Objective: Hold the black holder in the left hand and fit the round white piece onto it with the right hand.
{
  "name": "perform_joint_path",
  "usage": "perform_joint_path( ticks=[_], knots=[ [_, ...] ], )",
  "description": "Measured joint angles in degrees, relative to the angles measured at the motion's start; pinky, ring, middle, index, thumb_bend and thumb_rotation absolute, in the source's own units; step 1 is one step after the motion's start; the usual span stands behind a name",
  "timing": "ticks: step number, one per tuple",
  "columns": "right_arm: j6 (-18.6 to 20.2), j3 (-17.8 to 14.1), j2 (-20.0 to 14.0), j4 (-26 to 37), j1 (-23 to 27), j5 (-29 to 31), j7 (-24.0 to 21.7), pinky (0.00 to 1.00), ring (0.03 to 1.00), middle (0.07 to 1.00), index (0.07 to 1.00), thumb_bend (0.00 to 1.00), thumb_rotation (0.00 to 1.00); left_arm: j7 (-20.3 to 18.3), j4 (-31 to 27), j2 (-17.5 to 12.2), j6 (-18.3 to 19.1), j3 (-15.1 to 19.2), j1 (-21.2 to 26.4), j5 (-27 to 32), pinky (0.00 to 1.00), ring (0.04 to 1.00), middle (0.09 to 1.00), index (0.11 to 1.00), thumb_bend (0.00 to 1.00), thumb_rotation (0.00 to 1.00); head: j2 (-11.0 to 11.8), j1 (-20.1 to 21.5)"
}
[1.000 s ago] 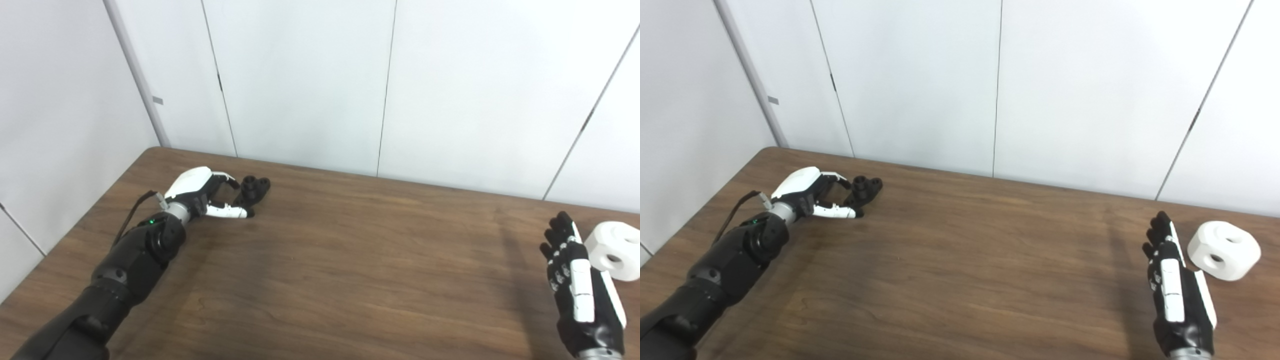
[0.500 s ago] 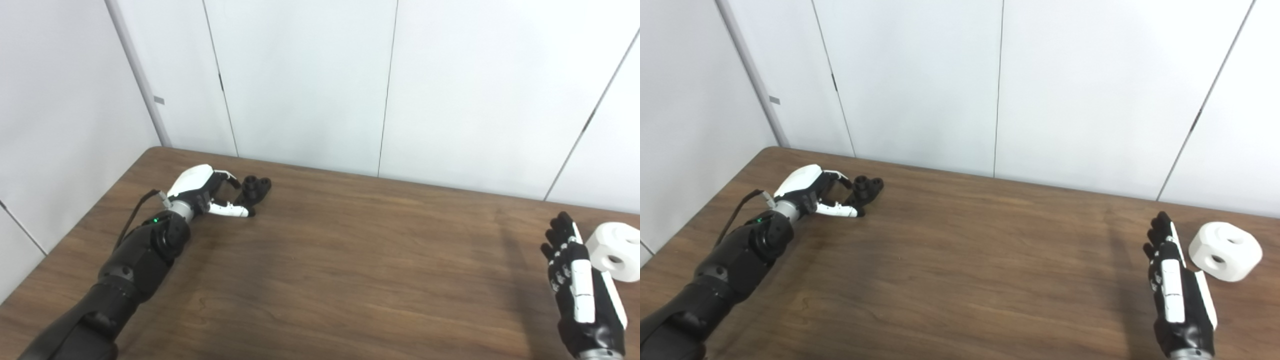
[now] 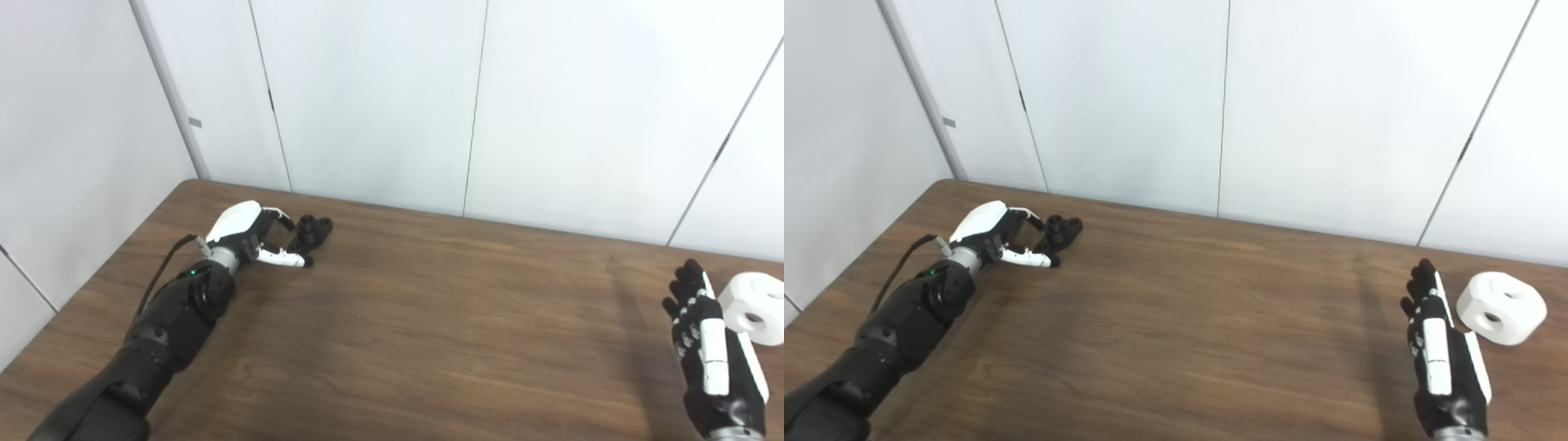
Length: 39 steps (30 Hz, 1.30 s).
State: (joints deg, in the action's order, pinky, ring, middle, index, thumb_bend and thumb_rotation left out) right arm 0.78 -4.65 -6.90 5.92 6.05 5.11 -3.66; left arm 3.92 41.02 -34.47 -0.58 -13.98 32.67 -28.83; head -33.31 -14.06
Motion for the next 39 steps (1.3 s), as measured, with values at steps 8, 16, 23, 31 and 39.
perform_joint_path(
  ticks=[8, 16, 23, 31, 39],
  knots=[
    [0.40, 0.08, 0.01, 0.25, 0.01, -0.29, 0.44, 0.99, 1.000, 1.000, 1.000, 0.52, 0.98, 0.37, 0.04, 0.18, 0.14, -0.36, 0.00, -0.08, 0.95, 0.906, 0.847, 0.687, 1.00, 0.21, 0.00, 0.44],
    [0.69, 0.17, 0.16, 0.23, 0.06, -0.47, 0.56, 0.99, 1.000, 1.000, 1.000, 0.53, 0.98, 0.73, 0.04, 0.48, 0.14, -0.38, 0.00, -0.09, 0.95, 0.907, 0.843, 0.683, 1.00, 0.22, -0.18, 0.79],
    [0.70, 0.18, 0.54, 0.20, 0.09, -0.10, 0.58, 0.98, 1.000, 1.000, 1.000, 0.53, 0.96, 0.99, 0.06, 0.51, 0.10, -0.91, 0.11, -0.38, 0.96, 0.905, 0.841, 0.684, 1.00, 0.23, -0.09, 1.05],
    [0.59, 0.23, 0.62, -0.49, 0.27, -0.41, 0.63, 0.98, 1.000, 1.000, 1.000, 0.53, 0.96, 1.45, 0.27, 0.79, 0.08, -1.19, 0.30, -0.40, 0.96, 0.904, 0.841, 0.683, 0.98, 0.26, 0.09, 1.14],
    [0.47, 0.26, 0.63, -0.60, 0.27, -0.51, 0.67, 0.98, 1.000, 1.000, 1.000, 0.51, 0.98, 2.13, 0.48, 1.20, 0.07, -1.33, 0.35, -0.41, 0.96, 0.906, 0.841, 0.685, 0.97, 0.26, 0.26, 1.41]
  ],
)
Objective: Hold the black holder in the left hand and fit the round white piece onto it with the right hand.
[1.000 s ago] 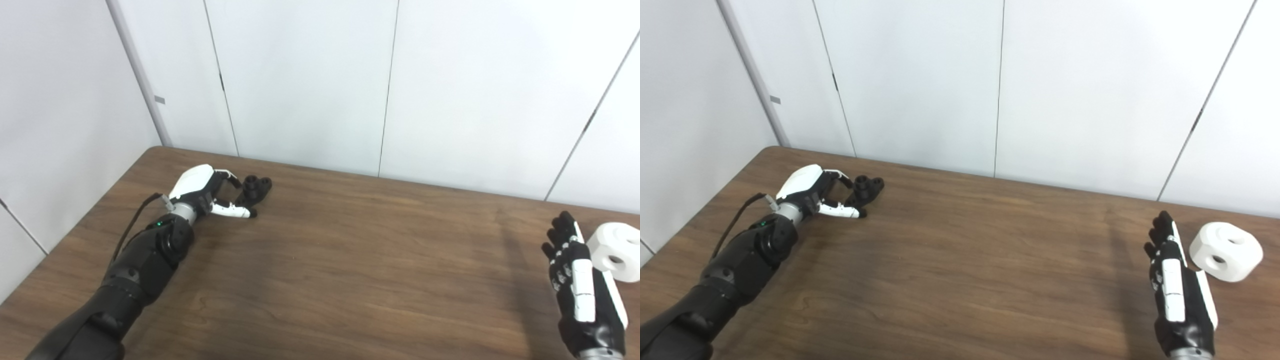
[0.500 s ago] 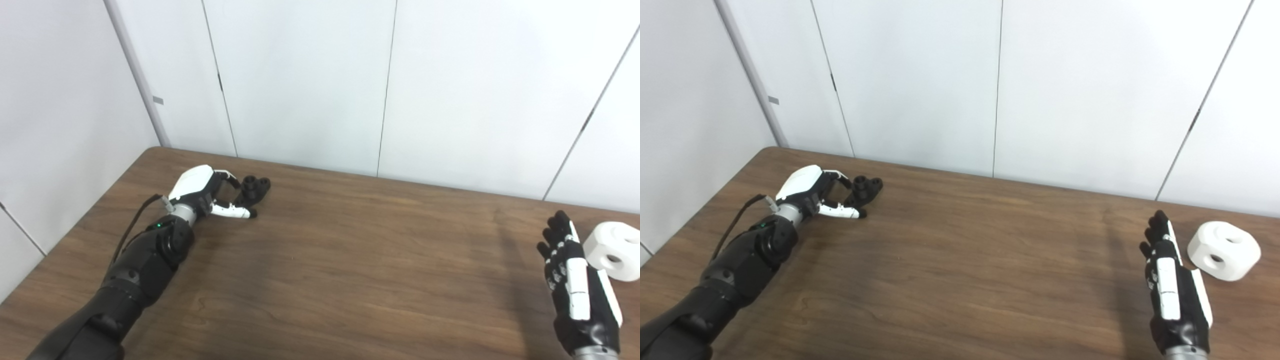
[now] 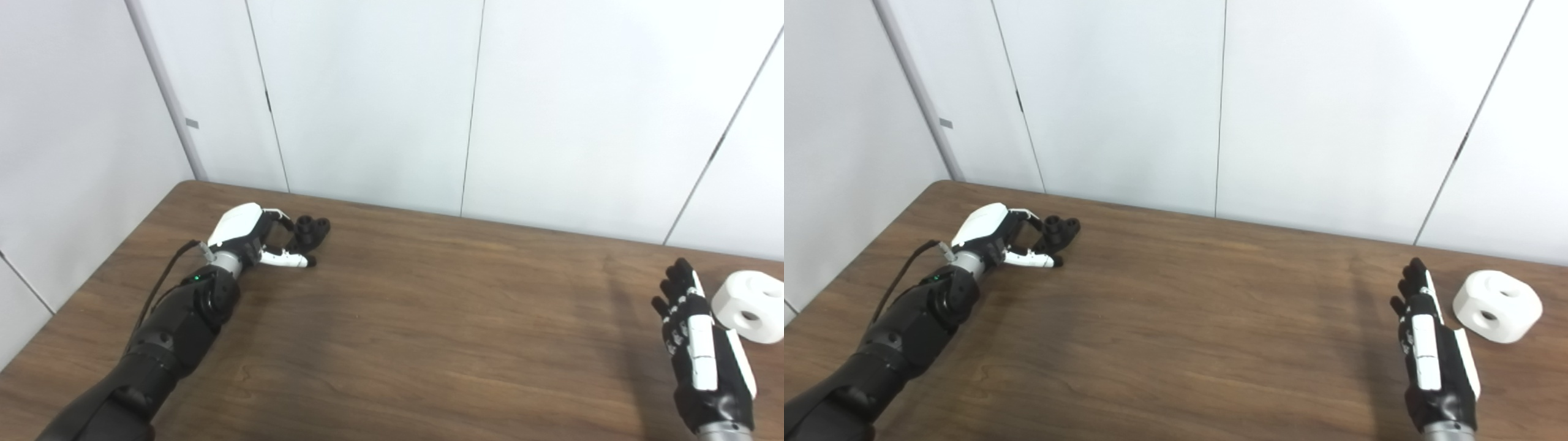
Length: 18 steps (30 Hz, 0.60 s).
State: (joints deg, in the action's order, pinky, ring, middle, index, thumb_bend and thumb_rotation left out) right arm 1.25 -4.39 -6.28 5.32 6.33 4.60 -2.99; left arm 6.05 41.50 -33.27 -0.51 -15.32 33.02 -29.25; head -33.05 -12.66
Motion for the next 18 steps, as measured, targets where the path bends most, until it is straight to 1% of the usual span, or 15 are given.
perform_joint_path(
  ticks=[3, 8, 12, 15, 18],
  knots=[
    [0.00, 0.07, 0.01, 0.02, -0.01, -0.50, 0.12, 0.98, 1.000, 1.000, 1.000, 0.51, 0.98, 0.09, 0.09, 0.03, -0.10, -0.15, 0.12, -0.02, 0.94, 0.900, 0.834, 0.676, 0.98, 0.27, -0.09, 0.09],
    [-0.01, 0.08, 0.31, 0.06, -0.03, -0.62, 0.33, 0.98, 1.000, 1.000, 1.000, 0.52, 0.98, 0.12, 0.58, 0.28, -0.12, -0.30, 0.57, -0.02, 0.96, 0.907, 0.841, 0.687, 0.98, 0.28, -0.09, 0.44],
    [0.00, 0.08, 0.50, 0.16, -0.05, -0.85, 0.59, 0.98, 1.000, 1.000, 1.000, 0.52, 0.98, 0.31, 1.50, 0.42, -0.52, -0.43, 0.97, -0.02, 0.95, 0.900, 0.833, 0.676, 0.98, 0.27, 0.09, 0.44],
    [-0.01, 0.05, 0.70, 0.20, -0.12, -0.88, 0.76, 0.99, 1.000, 1.000, 1.000, 0.51, 0.98, 1.15, 2.23, 0.57, -0.79, -0.73, 1.34, -0.18, 0.93, 0.883, 0.813, 0.654, 0.98, 0.25, 0.17, 0.62],
    [-0.01, 0.04, 0.87, 0.26, -0.16, -0.82, 0.82, 0.99, 1.000, 1.000, 1.000, 0.51, 0.97, 3.00, 3.47, 0.76, -1.83, -1.26, 1.61, -0.39, 0.91, 0.858, 0.779, 0.616, 0.97, 0.20, 0.44, 0.70]
  ],
)
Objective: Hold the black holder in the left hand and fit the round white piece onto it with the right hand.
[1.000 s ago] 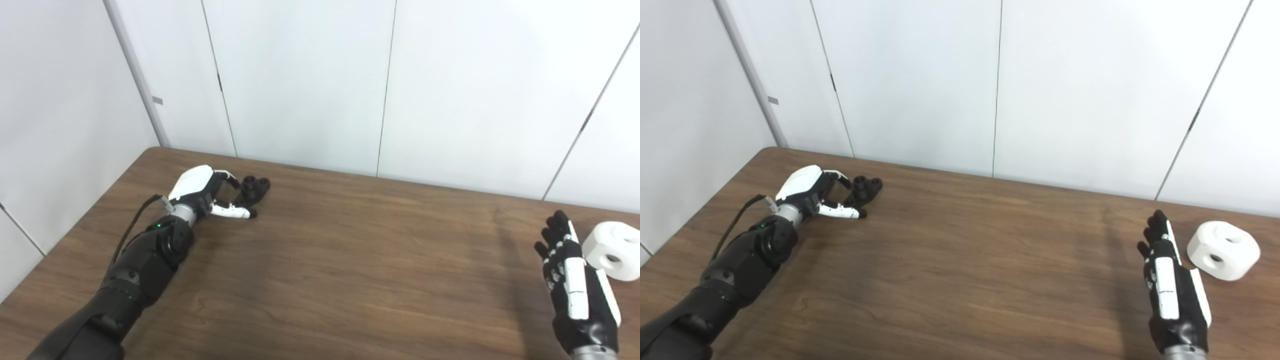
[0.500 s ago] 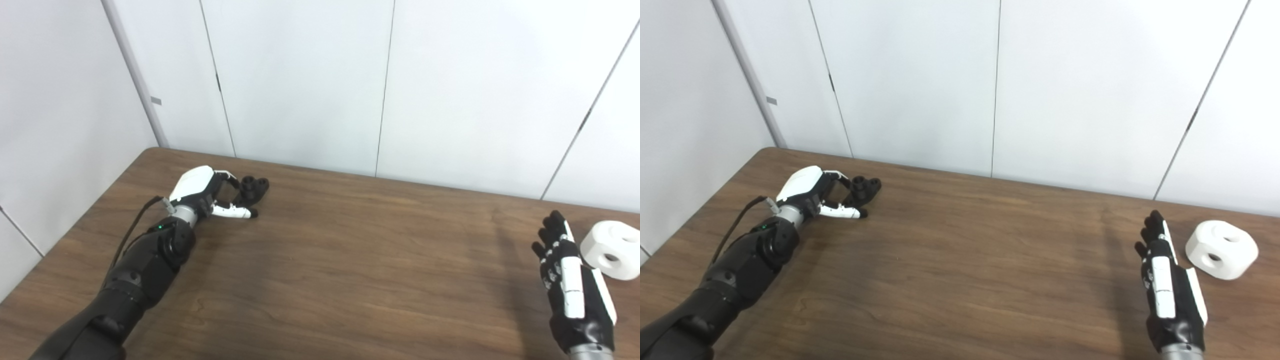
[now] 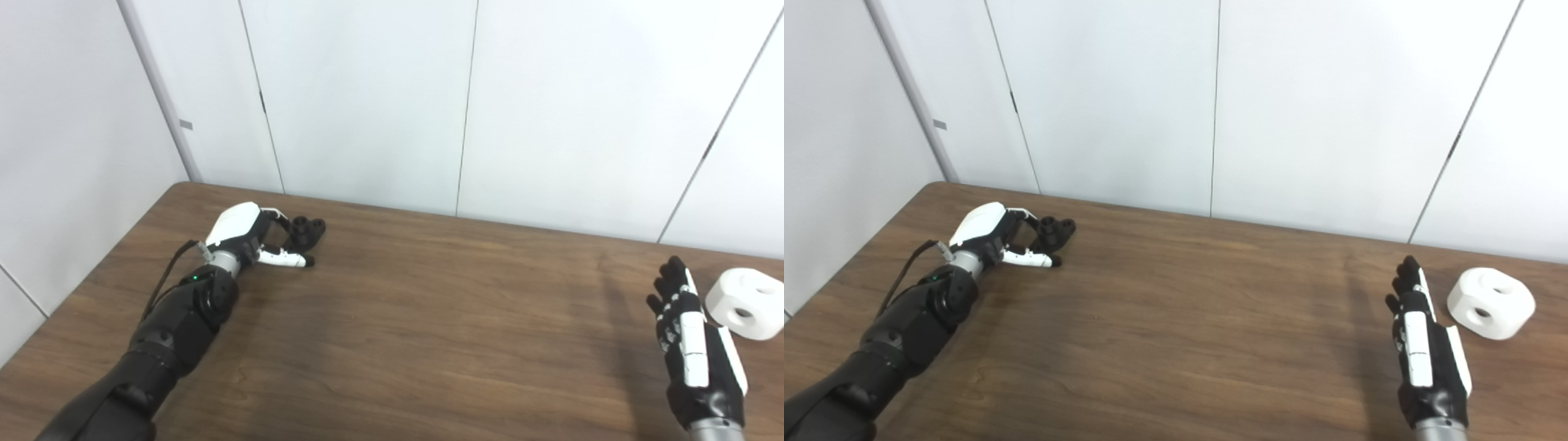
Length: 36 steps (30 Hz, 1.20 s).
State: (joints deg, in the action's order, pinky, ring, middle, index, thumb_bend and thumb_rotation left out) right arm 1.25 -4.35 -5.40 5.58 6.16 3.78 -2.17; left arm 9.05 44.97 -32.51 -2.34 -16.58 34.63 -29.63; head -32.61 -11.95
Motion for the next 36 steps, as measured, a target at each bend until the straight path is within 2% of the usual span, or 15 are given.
perform_joint_path(
  ticks=[8, 9, 10, 13, 21, 27, 36],
  knots=[
    [-0.02, -0.23, 0.00, 0.05, -0.18, 0.03, 0.12, 0.99, 1.000, 1.000, 1.000, 0.53, 0.97, 4.49, 2.50, 0.87, -2.65, -0.61, 0.35, -0.09, 0.88, 0.819, 0.719, 0.566, 0.94, 0.07, -0.26, 0.70],
    [-0.02, -0.25, 0.00, 0.07, -0.23, -0.01, 0.15, 0.99, 1.000, 1.000, 1.000, 0.53, 0.97, 5.21, 2.76, 1.00, -3.11, -0.55, 0.37, -0.04, 0.89, 0.822, 0.716, 0.529, 0.74, 0.06, -0.26, 0.79],
    [-0.03, -0.26, 0.00, 0.08, -0.27, -0.10, 0.16, 0.98, 1.000, 1.000, 1.000, 0.53, 0.97, 5.70, 3.03, 1.13, -3.55, -0.47, 0.38, 0.13, 0.90, 0.825, 0.713, 0.504, 0.61, 0.06, -0.35, 0.88],
    [-0.03, -0.26, 0.00, 0.19, -0.42, -0.16, 0.18, 0.99, 1.000, 1.000, 1.000, 0.55, 0.95, 6.80, 4.55, 1.50, -5.31, -0.16, 0.49, 0.44, 0.90, 0.832, 0.705, 0.487, 0.53, 0.05, -0.61, 0.88],
    [-0.04, -0.62, 0.22, 0.38, -0.46, -0.32, 0.46, 0.98, 1.000, 1.000, 1.000, 0.58, 0.94, 7.85, 5.87, 1.59, -7.45, -0.91, 0.94, 0.13, 0.91, 0.843, 0.695, 0.486, 0.52, 0.04, -0.88, 1.06],
    [-0.04, -0.70, 0.23, 0.83, -0.45, -0.38, 0.54, 0.98, 1.000, 1.000, 1.000, 0.57, 0.94, 7.85, 5.96, 1.27, -7.58, -1.84, 1.18, 0.04, 0.92, 0.851, 0.705, 0.486, 0.52, 0.05, -1.14, 1.14],
    [0.07, -0.85, 0.29, 1.92, -0.36, -0.71, 1.46, 0.96, 0.991, 0.999, 1.000, 0.59, 0.94, 5.60, 4.28, 0.67, -7.65, -2.01, 1.01, 0.14, 0.93, 0.865, 0.715, 0.486, 0.52, 0.04, -1.67, 1.32]
  ],
)
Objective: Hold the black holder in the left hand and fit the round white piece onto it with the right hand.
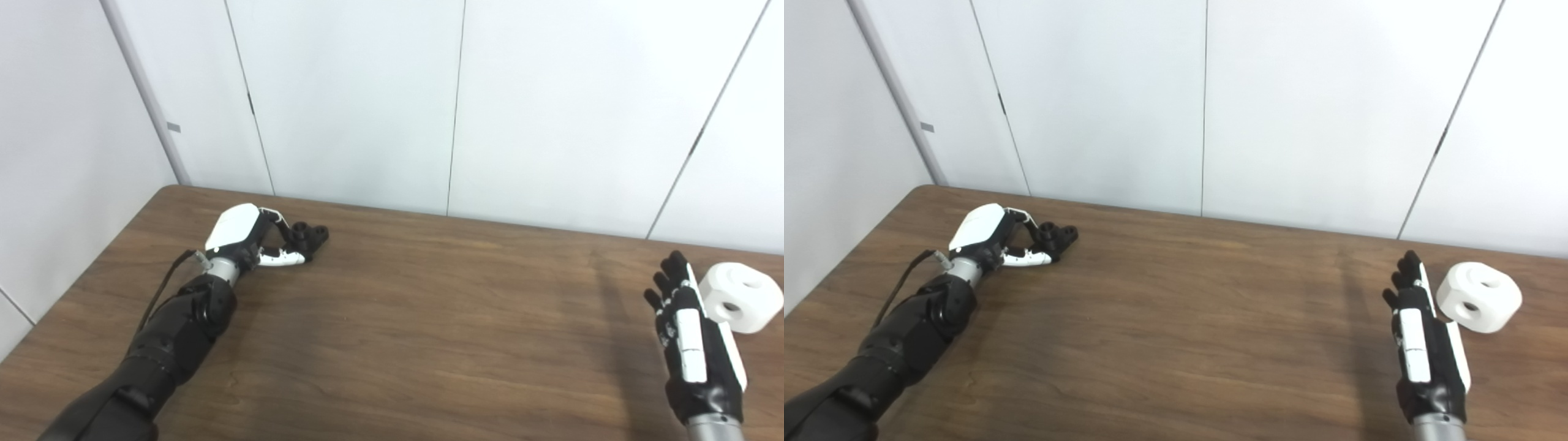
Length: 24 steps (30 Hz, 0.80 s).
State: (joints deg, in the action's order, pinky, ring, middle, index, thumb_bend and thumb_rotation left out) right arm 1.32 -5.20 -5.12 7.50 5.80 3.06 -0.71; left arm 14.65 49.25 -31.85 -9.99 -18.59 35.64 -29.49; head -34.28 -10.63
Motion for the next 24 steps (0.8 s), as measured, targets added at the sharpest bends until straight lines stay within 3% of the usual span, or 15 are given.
perform_joint_path(
  ticks=[8, 24],
  knots=[
    [0.06, -0.05, -0.11, 0.00, 0.15, -0.05, 0.11, 0.97, 0.994, 0.998, 1.000, 0.58, 0.96, -2.17, -3.39, -0.93, -1.17, -0.73, -1.20, -0.03, 0.92, 0.879, 0.718, 0.487, 0.52, 0.04, -0.26, 0.18],
    [0.18, 0.08, -1.16, -0.01, 1.20, 0.02, -0.40, 0.96, 0.994, 0.995, 0.993, 0.58, 0.94, -8.84, -22.12, -1.67, -6.80, -0.86, -11.17, 0.56, 0.89, 0.853, 0.700, 0.485, 0.52, 0.04, -0.79, 1.58]
  ],
)
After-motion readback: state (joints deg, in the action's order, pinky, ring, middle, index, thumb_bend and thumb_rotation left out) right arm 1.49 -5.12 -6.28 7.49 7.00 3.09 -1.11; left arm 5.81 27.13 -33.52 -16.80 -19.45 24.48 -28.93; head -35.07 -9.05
